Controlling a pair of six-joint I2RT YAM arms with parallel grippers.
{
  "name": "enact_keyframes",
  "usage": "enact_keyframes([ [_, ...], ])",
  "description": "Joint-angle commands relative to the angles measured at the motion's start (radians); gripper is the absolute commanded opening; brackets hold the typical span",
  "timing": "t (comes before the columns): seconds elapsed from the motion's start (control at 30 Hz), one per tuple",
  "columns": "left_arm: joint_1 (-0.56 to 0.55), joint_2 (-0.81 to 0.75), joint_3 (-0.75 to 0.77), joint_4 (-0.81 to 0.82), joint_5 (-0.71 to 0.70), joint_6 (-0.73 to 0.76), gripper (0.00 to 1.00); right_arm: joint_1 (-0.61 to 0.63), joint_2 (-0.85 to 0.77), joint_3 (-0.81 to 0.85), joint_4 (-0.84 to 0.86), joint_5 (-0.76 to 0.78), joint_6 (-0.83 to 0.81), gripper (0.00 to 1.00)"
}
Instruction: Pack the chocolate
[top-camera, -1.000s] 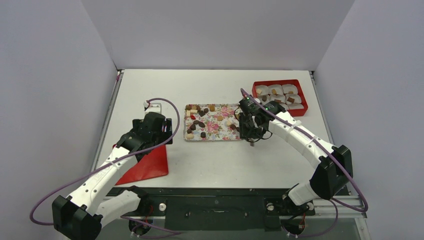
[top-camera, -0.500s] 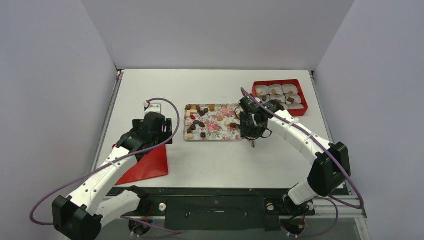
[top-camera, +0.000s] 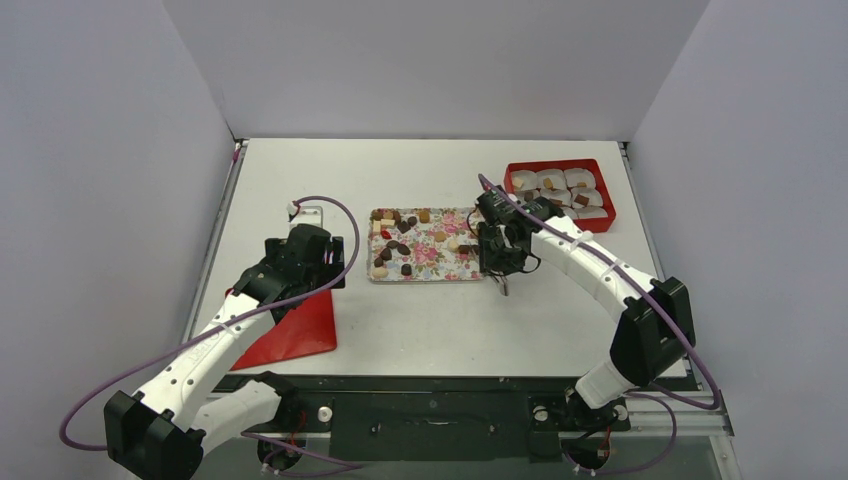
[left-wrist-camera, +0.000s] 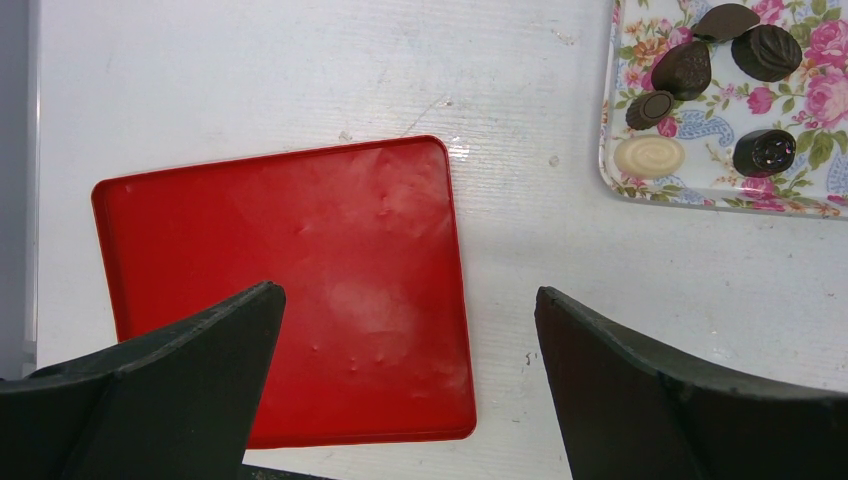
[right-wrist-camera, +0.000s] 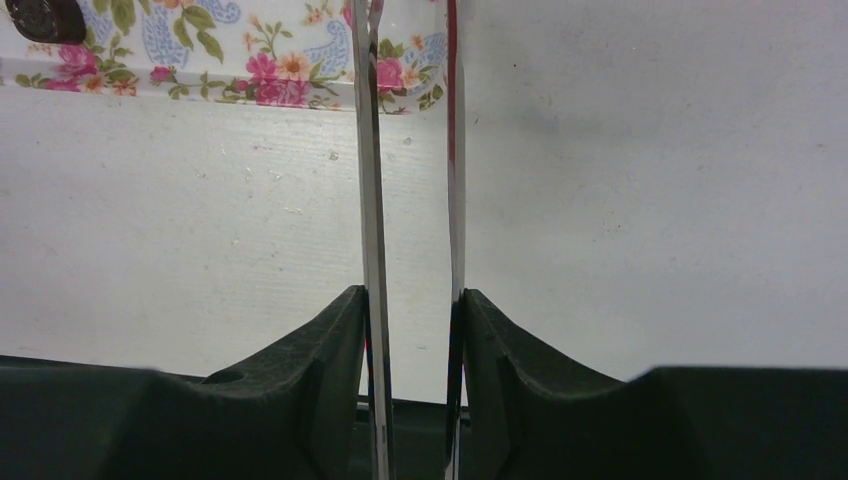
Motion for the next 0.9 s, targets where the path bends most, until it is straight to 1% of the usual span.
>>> enact_keyframes([
  [0.0,0.007,-0.011,0.013,0.028,-0.018,0.009,0.96,-0.010,0.018,0.059,0.024,0.008,-0.008,0.35],
  [0.13,0.007,-0.013,0.014,0.028,-0.018,0.008,0.97,-0.012,0.023,0.073,0.025,0.008,-0.009,0.37],
  [0.3,0.007,-0.014,0.014,0.028,-0.016,0.009,0.96,-0.019,0.028,0.072,0.028,0.003,-0.010,0.37],
  [0.4,0.007,-0.017,0.014,0.027,-0.017,0.009,0.96,-0.026,0.027,0.068,0.029,-0.003,-0.011,0.32],
  [0.53,0.007,-0.017,0.013,0.028,-0.018,0.009,0.96,-0.032,0.024,0.065,0.032,-0.010,-0.013,0.29],
  [0.73,0.007,-0.020,0.012,0.029,-0.018,0.009,0.96,-0.036,0.017,0.078,0.028,-0.052,-0.010,0.26],
  [0.87,0.007,-0.021,0.012,0.027,-0.018,0.008,0.96,-0.034,-0.006,0.095,0.014,-0.059,-0.002,0.25],
])
